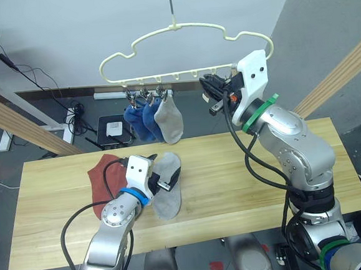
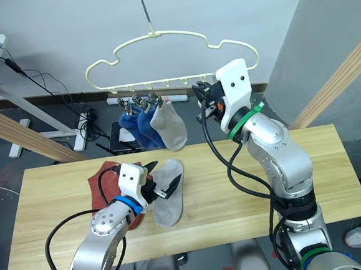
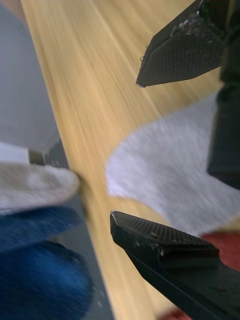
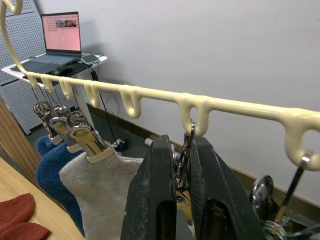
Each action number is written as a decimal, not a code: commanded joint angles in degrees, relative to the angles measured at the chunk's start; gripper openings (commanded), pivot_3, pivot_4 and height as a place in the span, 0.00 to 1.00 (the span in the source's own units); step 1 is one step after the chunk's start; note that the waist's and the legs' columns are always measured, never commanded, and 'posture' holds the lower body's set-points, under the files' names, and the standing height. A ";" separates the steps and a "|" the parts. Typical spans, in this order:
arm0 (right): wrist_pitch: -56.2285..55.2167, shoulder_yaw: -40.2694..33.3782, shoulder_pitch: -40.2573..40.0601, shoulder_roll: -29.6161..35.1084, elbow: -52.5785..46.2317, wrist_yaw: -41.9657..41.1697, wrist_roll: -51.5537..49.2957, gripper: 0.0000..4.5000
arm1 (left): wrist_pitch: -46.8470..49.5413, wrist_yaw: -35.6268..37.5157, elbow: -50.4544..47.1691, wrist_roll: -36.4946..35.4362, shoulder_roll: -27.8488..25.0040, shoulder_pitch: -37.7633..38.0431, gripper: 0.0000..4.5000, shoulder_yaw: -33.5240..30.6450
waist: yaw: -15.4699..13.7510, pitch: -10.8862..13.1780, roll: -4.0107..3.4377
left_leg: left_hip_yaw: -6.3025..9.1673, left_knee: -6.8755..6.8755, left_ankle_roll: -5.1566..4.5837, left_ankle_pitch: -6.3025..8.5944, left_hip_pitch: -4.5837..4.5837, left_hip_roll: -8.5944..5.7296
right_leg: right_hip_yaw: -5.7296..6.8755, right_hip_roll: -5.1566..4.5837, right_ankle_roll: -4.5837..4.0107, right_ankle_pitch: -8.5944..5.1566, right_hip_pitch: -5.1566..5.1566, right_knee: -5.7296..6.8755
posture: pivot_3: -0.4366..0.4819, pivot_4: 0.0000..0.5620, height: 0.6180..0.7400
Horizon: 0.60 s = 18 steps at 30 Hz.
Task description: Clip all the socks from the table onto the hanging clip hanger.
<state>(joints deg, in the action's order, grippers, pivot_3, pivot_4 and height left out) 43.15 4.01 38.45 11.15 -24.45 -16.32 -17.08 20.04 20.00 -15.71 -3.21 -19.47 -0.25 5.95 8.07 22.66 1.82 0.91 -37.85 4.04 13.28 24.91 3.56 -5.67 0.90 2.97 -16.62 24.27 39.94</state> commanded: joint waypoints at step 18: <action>0.76 -0.44 0.12 -0.32 -2.40 -0.45 -1.44 0.01 | 2.49 -0.90 5.14 2.77 1.61 -1.01 0.53 2.50 | 0.06 0.00 0.00 | -0.01 0.01 0.00 0.00 0.00 -0.01 | 0.00 0.00 0.00 0.00 0.00 -0.01 | 0.18 0.69 0.92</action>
<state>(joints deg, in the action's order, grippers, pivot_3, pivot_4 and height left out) 44.26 4.02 38.46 10.95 -24.45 -16.34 -17.35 22.48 18.52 -10.51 -0.66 -17.72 -1.73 8.35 8.13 22.66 1.82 0.89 -37.84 4.04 13.28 24.91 3.55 -5.68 0.90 2.97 -16.62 24.27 39.94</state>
